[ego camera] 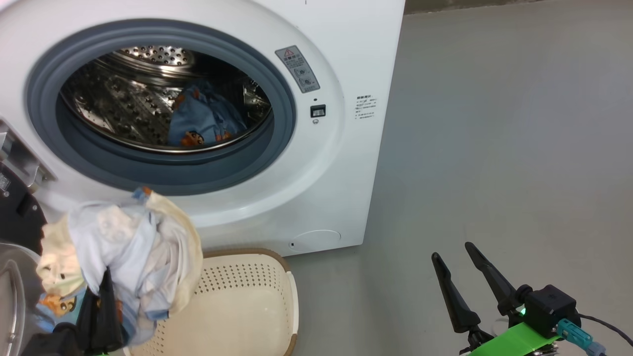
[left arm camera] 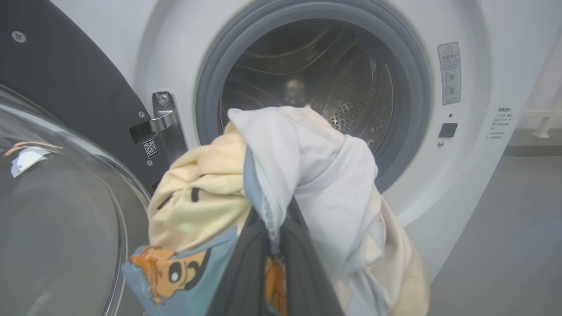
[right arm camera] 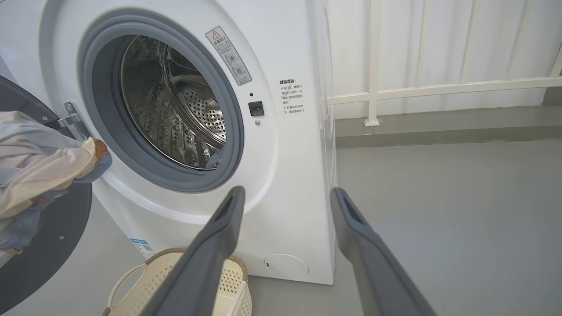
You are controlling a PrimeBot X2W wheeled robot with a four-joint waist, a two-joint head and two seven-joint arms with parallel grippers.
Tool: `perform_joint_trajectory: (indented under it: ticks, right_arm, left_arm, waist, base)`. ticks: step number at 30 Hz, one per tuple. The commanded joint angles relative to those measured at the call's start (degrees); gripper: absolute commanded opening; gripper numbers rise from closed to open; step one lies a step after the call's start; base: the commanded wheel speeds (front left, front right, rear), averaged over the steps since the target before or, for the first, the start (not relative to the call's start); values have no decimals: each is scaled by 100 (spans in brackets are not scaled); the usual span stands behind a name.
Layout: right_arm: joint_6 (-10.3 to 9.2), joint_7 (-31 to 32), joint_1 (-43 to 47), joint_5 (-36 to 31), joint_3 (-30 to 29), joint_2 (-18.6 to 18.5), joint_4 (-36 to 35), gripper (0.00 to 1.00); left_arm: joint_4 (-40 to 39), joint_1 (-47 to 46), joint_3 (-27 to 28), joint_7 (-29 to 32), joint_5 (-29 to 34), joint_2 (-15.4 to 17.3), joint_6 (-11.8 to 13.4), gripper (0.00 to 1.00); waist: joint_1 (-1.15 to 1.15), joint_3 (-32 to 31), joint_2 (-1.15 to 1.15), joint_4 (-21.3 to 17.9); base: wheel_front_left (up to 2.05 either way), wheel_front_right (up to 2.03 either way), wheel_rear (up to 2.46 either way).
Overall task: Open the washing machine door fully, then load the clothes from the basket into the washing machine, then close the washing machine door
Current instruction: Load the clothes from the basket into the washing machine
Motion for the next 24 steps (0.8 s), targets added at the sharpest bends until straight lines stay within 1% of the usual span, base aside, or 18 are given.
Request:
perform_joint_trajectory:
  ticks: [1,14,24]
  right_arm:
    - [9,-27,-22,-14,119,-62,-158,100]
    - [9,-27,-44,-17,81,-70,-177,100]
    - [9,-27,-94,-9,27,-66,-219,100]
  left_arm:
    - [-167,-64,177,-19,45,45,60,0]
    - [-115,-90,159,-65,-22,52,72,0]
    - [-26,-368,83,-101,-82,27,48,0]
  waist:
    - [0,1,0,10]
    - [0,99,0,25]
    - [0,331,0,29]
  base:
    - [0,0,0]
    - [0,0,0]
    - [0,0,0]
